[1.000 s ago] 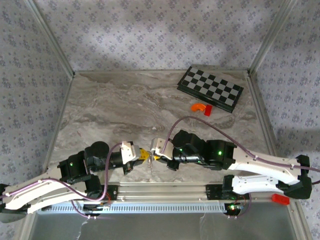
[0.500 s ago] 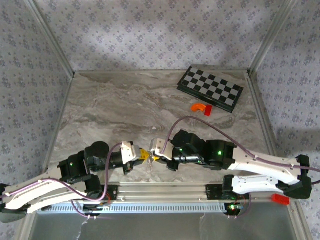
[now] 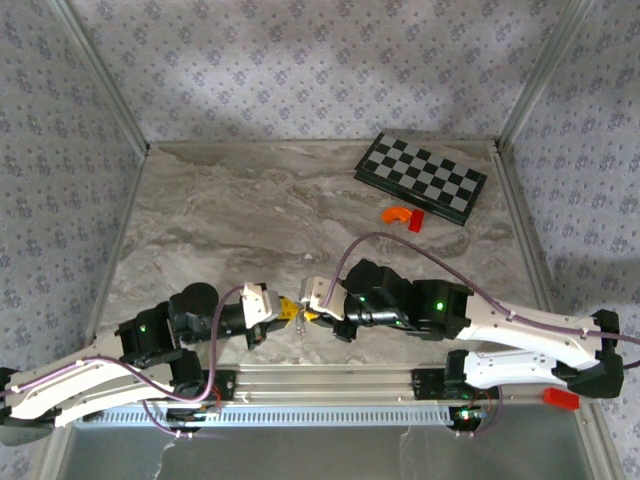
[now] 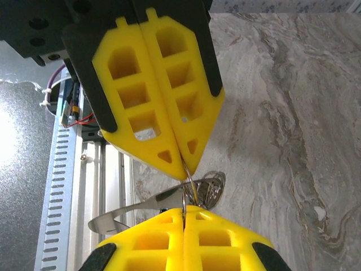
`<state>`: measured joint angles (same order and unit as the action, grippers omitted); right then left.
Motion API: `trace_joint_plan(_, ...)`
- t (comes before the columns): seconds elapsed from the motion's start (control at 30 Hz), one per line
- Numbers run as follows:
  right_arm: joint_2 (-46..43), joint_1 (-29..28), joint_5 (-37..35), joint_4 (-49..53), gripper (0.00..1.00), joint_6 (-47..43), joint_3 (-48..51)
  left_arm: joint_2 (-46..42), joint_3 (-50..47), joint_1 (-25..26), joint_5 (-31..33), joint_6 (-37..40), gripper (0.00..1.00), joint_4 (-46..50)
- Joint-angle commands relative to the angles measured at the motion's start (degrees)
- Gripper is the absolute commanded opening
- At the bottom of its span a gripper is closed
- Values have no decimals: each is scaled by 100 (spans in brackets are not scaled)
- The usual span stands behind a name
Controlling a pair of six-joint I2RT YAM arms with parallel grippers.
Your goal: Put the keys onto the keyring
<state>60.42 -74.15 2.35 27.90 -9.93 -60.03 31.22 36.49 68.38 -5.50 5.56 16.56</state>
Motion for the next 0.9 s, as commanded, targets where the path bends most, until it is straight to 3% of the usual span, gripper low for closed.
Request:
trace_joint_plan(0.0, -126, 6, -134, 211, 0, 69, 15, -51, 131, 48, 16, 77, 0, -126)
trace_joint_plan(0.87, -156, -2, -108, 8, 0, 79, 106, -9, 149, 51, -39, 59, 0, -146)
